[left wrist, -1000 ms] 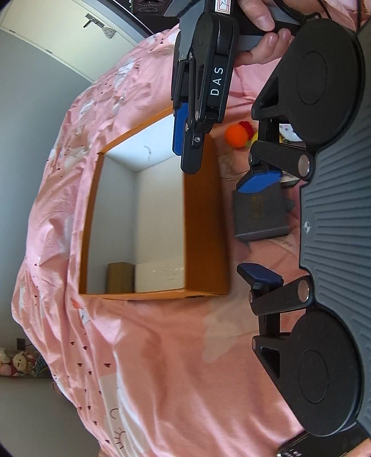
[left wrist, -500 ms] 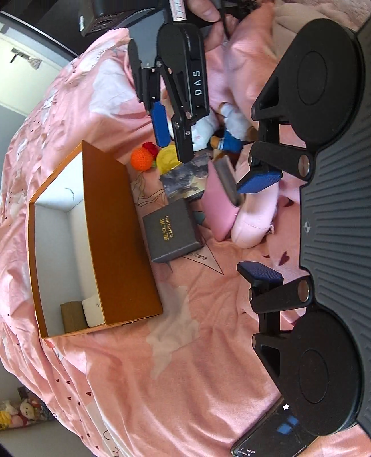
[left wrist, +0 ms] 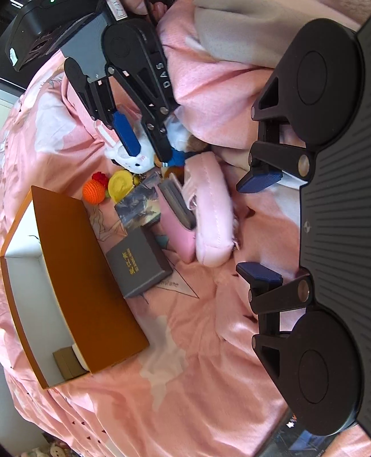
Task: Organize objects
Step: 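Grasp the pink backpack with the left tool while the right tool grasps the pink card wallet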
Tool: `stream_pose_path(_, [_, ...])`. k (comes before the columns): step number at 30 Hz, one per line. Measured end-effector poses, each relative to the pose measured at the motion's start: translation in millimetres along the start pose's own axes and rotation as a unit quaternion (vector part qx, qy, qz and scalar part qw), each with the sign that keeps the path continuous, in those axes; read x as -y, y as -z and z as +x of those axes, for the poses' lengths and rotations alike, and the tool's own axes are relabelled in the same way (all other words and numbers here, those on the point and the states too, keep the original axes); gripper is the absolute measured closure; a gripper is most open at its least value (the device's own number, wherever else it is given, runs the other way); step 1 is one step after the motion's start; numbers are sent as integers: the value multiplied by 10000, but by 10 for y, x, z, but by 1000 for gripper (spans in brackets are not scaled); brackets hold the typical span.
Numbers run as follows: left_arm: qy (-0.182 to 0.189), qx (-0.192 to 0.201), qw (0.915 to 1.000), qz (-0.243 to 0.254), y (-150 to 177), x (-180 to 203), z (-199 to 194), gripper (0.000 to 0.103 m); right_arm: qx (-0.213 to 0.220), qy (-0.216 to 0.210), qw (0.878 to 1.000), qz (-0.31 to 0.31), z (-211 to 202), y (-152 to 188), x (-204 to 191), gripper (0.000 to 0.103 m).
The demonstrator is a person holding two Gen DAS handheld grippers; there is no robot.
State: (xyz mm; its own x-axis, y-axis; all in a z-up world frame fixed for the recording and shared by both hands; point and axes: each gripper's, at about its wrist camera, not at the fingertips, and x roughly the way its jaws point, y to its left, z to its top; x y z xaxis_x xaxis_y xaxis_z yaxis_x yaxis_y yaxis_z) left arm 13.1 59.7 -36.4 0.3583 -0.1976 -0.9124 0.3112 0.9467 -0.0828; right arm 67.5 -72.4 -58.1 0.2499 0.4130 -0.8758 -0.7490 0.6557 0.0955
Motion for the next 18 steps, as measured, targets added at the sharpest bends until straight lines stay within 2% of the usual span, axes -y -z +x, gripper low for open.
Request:
stream_pose_path(10, [-163, 436, 9986, -247, -151, 78, 239, 44, -131, -215, 9995, -199, 128, -85, 16, 56])
stream_pose_path(16, [-166, 784, 9922, -950, -260, -108, 301, 49, -4, -148, 9999, 29, 176, -170, 113, 56])
stream_pose_path(18, [-158, 822, 9903, -1110, -301, -159, 347, 49, 33, -147, 9997, 173, 229, -210, 147, 61])
